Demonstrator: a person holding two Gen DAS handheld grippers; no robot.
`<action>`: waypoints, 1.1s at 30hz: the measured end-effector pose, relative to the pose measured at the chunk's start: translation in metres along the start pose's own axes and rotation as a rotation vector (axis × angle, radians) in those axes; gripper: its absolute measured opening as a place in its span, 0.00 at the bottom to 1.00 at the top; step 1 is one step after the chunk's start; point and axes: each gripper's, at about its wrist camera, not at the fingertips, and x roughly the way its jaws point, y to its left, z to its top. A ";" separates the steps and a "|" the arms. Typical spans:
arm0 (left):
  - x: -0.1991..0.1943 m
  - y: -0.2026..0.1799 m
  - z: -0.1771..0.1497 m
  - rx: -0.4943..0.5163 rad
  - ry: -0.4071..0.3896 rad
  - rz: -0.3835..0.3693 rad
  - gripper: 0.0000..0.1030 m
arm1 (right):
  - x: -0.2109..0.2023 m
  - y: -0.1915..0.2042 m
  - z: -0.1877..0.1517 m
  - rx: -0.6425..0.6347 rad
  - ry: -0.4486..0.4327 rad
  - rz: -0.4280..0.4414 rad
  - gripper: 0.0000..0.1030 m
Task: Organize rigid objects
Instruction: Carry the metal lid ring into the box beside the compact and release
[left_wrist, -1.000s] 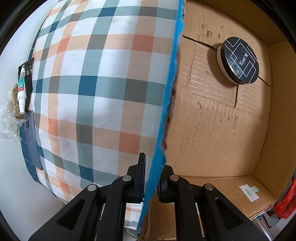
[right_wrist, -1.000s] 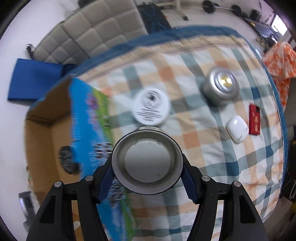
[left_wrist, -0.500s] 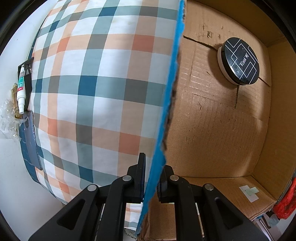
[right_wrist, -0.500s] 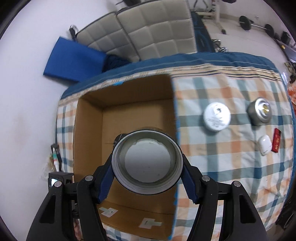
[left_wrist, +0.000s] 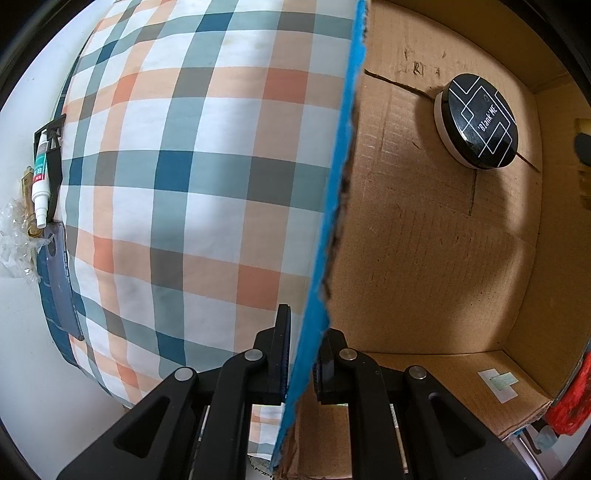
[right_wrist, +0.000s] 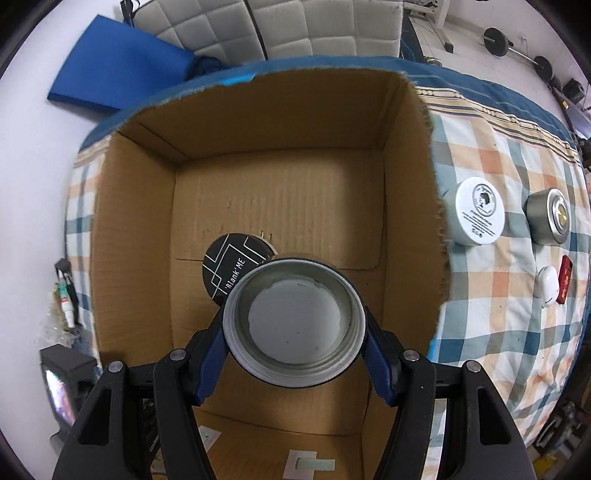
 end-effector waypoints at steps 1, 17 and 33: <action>0.001 0.000 0.000 0.000 0.000 -0.001 0.08 | 0.003 0.002 0.000 -0.003 0.006 -0.010 0.66; 0.003 -0.002 0.003 0.007 0.002 0.002 0.08 | 0.035 0.011 0.001 -0.034 0.042 -0.117 0.66; 0.003 -0.004 0.006 0.009 0.005 0.000 0.08 | 0.021 0.019 -0.002 -0.039 0.002 -0.122 0.90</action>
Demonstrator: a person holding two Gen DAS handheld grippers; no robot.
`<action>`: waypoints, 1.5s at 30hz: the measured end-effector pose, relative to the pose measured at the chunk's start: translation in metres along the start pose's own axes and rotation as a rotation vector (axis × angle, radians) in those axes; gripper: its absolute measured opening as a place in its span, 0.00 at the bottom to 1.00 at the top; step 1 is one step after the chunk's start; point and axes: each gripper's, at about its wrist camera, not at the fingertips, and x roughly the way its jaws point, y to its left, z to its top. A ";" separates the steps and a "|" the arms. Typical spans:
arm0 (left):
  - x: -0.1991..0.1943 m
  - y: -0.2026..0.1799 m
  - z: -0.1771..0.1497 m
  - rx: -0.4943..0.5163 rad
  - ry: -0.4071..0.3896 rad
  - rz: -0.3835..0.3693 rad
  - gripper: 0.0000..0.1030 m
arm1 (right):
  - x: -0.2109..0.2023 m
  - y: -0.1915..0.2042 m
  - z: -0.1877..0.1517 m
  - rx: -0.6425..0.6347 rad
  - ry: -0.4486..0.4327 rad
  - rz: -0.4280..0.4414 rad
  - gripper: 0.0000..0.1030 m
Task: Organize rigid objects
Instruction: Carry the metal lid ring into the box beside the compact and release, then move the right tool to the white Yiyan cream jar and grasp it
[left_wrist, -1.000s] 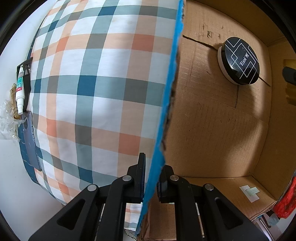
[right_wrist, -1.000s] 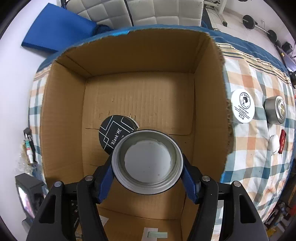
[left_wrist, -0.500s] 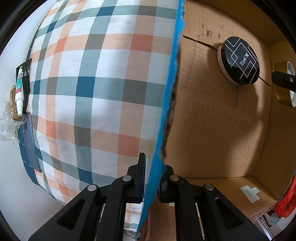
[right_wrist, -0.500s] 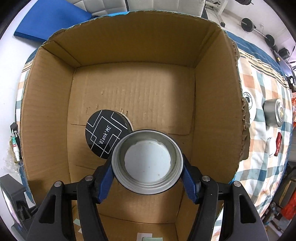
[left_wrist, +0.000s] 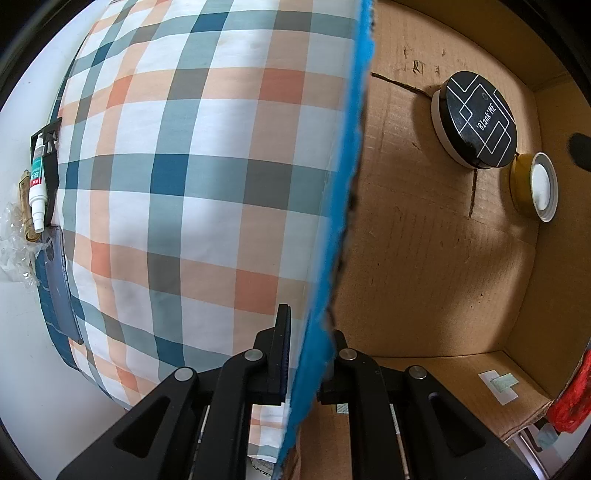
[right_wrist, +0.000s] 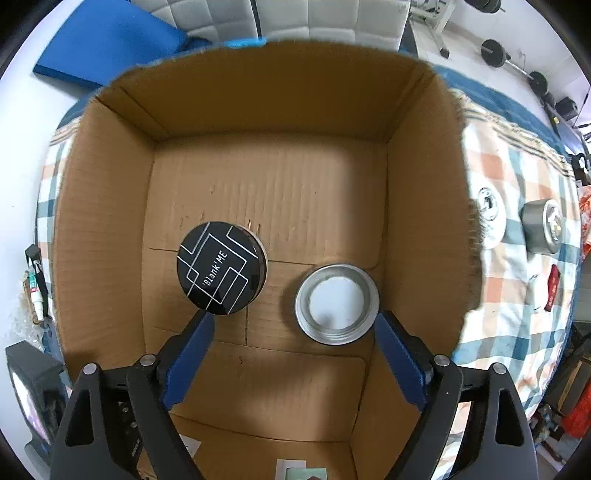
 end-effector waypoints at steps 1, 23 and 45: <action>0.000 0.000 0.000 0.000 0.001 -0.001 0.08 | -0.005 0.001 -0.001 -0.009 -0.012 -0.002 0.94; -0.004 -0.003 0.002 0.006 0.005 0.010 0.08 | -0.103 -0.067 -0.030 0.073 -0.184 0.053 1.00; -0.006 0.001 0.009 -0.016 0.013 0.012 0.08 | -0.011 -0.195 0.027 0.513 -0.147 0.117 1.00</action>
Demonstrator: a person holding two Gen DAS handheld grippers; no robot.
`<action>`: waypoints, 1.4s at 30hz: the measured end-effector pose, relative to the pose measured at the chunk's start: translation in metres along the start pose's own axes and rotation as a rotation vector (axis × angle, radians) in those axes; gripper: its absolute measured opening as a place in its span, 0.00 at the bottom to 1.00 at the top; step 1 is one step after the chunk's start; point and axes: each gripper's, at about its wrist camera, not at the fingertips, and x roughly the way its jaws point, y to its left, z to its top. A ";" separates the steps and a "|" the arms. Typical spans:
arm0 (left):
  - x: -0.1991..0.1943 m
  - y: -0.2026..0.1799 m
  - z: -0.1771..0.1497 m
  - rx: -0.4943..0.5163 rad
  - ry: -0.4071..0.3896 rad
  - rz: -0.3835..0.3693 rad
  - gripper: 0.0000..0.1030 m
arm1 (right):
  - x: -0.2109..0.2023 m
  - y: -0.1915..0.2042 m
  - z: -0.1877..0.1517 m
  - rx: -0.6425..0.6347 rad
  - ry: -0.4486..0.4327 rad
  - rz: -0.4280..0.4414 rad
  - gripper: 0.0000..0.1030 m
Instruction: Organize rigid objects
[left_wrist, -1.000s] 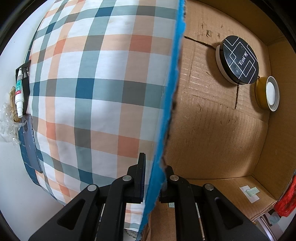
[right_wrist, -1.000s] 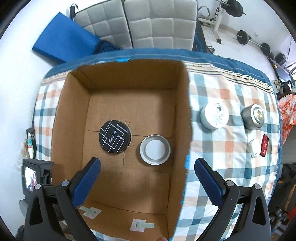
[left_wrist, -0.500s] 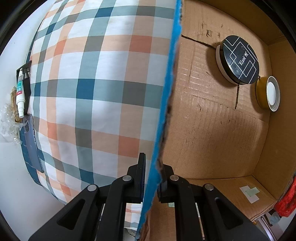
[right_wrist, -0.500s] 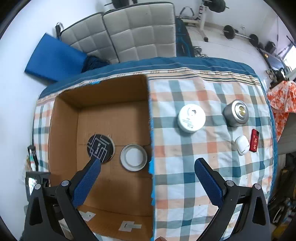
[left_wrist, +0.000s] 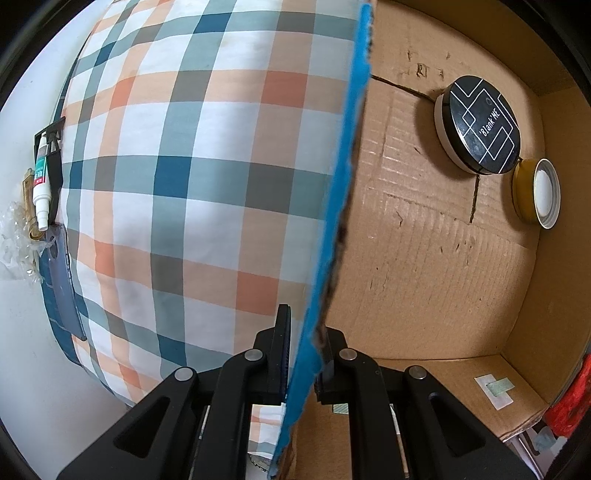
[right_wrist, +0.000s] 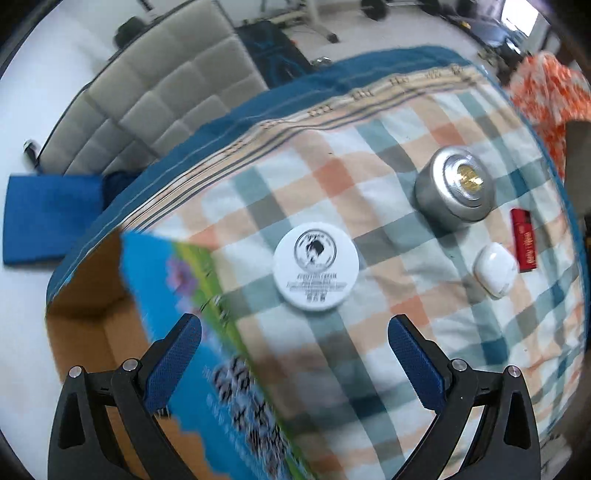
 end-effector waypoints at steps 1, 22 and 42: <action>0.000 0.000 0.001 -0.001 0.001 -0.001 0.08 | 0.007 -0.001 0.004 0.014 0.006 -0.005 1.00; 0.005 -0.001 0.006 0.005 0.014 0.000 0.08 | 0.089 0.006 0.007 -0.111 0.197 -0.153 0.69; 0.006 -0.010 0.004 0.021 0.006 0.021 0.08 | 0.102 -0.005 -0.015 -0.076 0.208 -0.101 0.71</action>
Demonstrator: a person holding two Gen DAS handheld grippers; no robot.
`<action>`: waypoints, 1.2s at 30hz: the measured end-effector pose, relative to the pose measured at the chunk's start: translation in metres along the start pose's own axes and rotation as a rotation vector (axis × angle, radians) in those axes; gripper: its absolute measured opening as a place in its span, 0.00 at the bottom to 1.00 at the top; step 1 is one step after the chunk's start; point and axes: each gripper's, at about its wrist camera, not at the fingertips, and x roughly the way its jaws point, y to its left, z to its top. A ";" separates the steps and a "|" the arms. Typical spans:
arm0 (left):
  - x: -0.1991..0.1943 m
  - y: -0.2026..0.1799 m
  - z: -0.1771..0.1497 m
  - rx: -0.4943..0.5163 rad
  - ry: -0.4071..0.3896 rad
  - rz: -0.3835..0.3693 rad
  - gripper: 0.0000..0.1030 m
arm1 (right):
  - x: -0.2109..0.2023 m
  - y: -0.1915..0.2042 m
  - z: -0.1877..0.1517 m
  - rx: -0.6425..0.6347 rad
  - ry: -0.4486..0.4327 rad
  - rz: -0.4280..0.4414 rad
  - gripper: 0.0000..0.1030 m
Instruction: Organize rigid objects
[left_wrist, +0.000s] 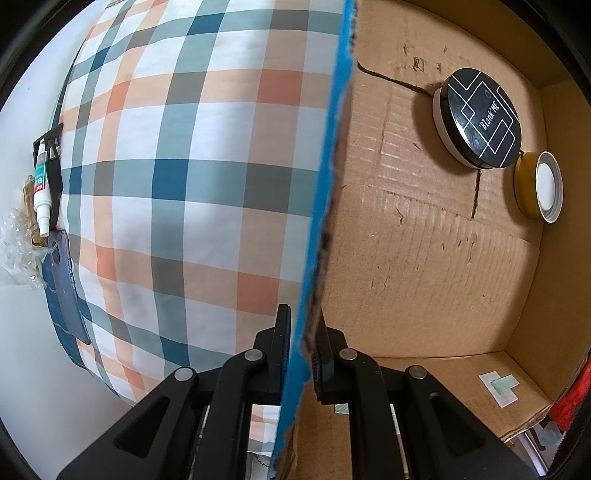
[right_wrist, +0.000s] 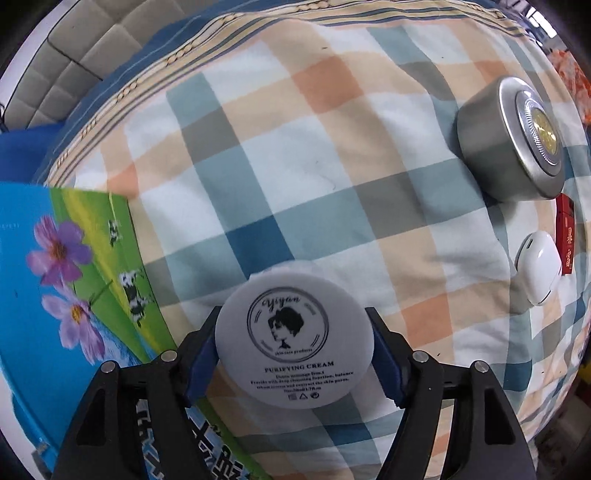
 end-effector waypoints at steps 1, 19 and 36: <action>0.000 -0.001 0.000 0.000 -0.001 -0.001 0.08 | 0.000 0.000 0.003 -0.002 0.002 -0.002 0.71; -0.004 0.001 0.000 -0.002 -0.006 -0.005 0.08 | -0.121 0.037 -0.060 -0.184 -0.143 0.102 0.68; -0.006 0.006 0.000 -0.008 -0.011 -0.015 0.08 | -0.161 0.130 -0.149 -0.486 -0.094 0.192 0.68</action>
